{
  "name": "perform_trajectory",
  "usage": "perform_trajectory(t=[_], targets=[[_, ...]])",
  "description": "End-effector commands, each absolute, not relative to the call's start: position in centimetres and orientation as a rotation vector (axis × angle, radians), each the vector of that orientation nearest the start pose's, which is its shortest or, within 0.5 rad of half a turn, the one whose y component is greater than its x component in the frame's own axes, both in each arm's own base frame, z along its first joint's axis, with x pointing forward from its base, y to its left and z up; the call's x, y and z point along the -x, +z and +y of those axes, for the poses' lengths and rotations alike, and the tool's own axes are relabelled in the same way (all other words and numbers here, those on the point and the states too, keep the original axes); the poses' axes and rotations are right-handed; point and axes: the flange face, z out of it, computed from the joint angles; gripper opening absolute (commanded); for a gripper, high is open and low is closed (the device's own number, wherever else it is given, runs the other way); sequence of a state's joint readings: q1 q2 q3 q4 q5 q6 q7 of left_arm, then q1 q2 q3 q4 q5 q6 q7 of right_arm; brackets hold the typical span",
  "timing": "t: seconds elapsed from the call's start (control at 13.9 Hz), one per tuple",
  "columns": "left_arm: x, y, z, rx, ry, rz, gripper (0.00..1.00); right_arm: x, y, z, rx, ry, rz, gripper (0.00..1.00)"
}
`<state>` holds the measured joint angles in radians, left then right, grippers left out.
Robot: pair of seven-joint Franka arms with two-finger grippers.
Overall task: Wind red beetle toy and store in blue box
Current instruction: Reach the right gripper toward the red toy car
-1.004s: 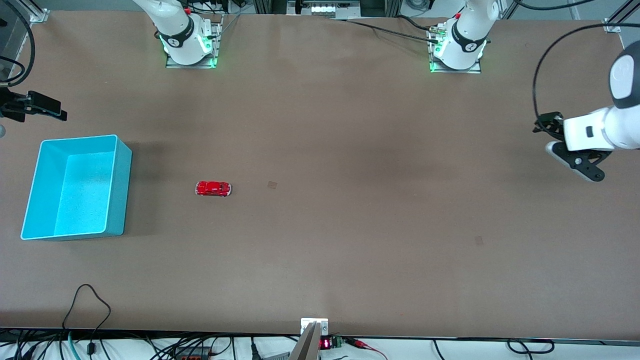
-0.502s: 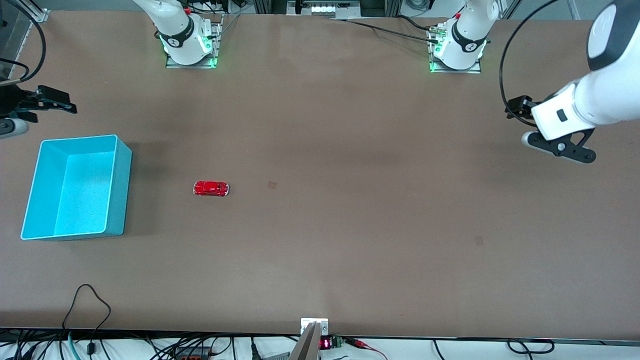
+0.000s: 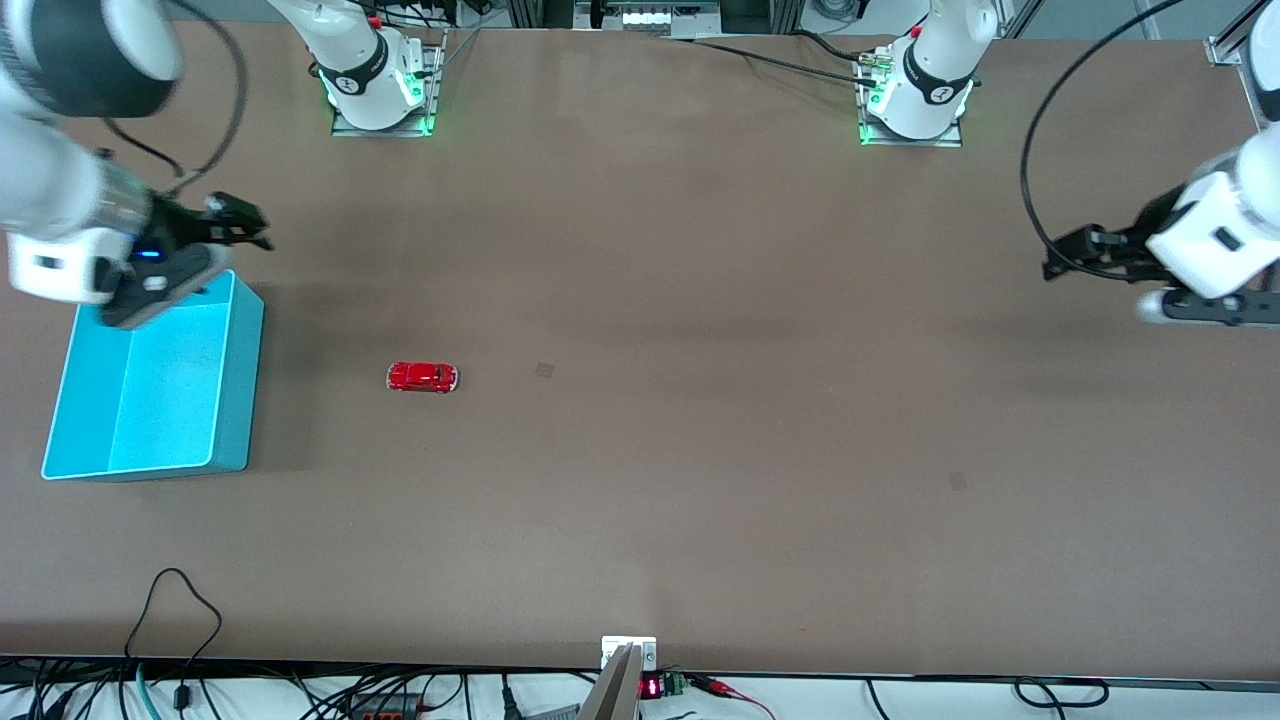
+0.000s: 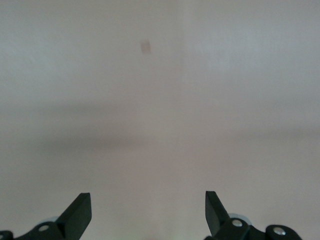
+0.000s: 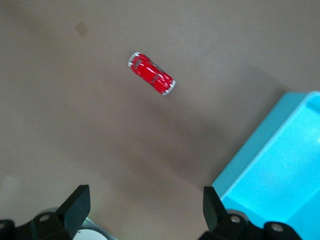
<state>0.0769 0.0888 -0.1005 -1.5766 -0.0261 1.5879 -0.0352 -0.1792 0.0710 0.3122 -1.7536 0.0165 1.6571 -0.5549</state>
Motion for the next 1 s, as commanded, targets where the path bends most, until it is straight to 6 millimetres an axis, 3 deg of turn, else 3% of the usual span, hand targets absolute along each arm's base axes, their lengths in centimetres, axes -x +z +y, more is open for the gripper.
perform_trajectory(t=[0.0,0.14,0.43,0.79,0.93], targets=[[-53.6,58.1,-2.7,3.18,0.028,-0.054,1.0,-54.9,48.6,9.6,2.797,0.224,-1.299,1.0],[-53.1,58.0,-2.3,3.174,0.051,-0.04,1.0,-54.4,46.7,11.1,2.709,0.215,-1.472,1.0],[-53.1,58.2,-2.8,3.17,0.059,-0.024,1.0,-53.6,41.3,11.9,2.56,0.123,-1.747,1.0],[-53.2,58.0,-2.6,3.169,0.083,-0.029,1.0,-50.9,34.7,13.5,2.513,0.023,-1.872,1.0],[-53.2,57.9,-2.4,3.168,0.087,-0.039,1.0,-51.1,32.6,13.4,2.459,-0.007,-1.927,1.0]])
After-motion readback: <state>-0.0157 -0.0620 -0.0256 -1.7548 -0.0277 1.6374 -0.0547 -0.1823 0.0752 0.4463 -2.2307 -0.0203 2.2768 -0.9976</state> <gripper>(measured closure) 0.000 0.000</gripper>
